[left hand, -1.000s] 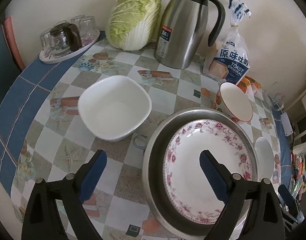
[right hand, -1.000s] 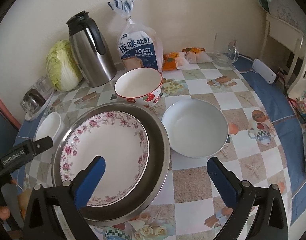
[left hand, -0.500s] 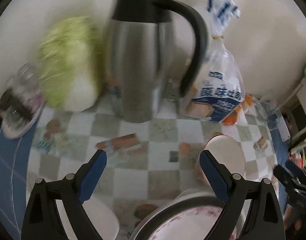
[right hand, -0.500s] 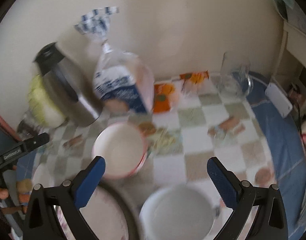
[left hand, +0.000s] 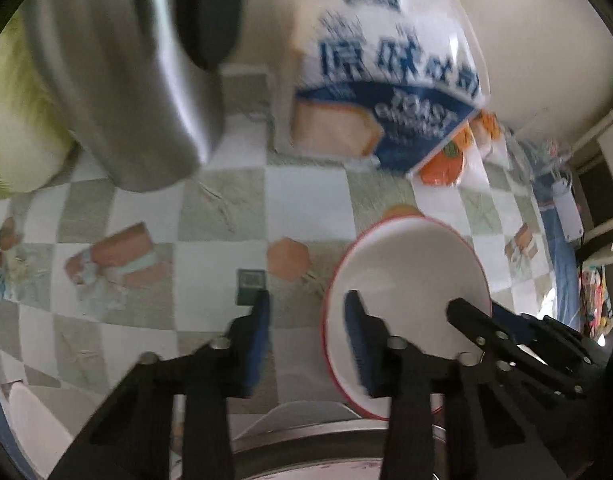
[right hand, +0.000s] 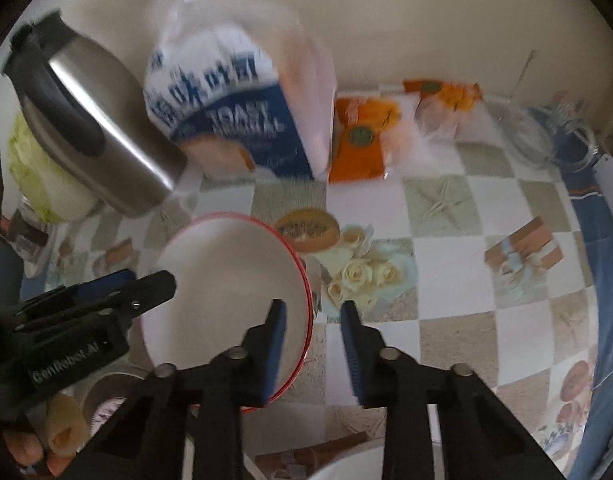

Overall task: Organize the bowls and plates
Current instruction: 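Move both tools to the strawberry bowl rim and close the right tool, then close the left tool on the strawberry bowl rim while the right tool holds it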

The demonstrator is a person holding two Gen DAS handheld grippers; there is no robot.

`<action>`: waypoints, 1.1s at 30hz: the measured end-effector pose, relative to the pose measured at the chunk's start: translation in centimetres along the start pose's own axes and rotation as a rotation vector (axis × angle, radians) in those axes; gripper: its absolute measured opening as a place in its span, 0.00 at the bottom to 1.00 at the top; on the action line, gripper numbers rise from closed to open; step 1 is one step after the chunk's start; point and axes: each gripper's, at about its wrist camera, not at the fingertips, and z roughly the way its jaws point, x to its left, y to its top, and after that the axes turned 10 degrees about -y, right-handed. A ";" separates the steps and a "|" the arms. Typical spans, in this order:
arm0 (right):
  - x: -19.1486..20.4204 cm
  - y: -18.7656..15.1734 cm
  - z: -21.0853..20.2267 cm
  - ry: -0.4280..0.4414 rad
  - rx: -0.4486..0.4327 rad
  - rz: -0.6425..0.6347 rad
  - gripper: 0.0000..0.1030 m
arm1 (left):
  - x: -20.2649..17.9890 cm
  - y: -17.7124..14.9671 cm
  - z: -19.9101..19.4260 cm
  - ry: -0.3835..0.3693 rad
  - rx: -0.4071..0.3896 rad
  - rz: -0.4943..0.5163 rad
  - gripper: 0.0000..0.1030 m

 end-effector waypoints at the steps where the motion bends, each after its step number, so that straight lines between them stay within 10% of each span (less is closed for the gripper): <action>1: 0.2 -0.1 0.5 0.003 0.018 -0.006 0.16 | -0.2 -0.1 0.4 -0.008 0.015 0.000 0.27; 4: 0.7 -0.4 1.8 0.023 0.053 -0.019 0.14 | -0.4 -0.4 1.7 -0.011 0.052 -0.002 0.11; 17: -0.4 0.3 -4.4 0.028 -0.069 -0.014 0.14 | -5.2 -1.3 -5.7 0.006 -0.099 0.092 0.09; 33: 4.4 -8.9 -12.4 0.033 -0.077 -0.135 0.14 | -1.4 -14.3 -12.8 -0.070 -0.166 -0.102 0.09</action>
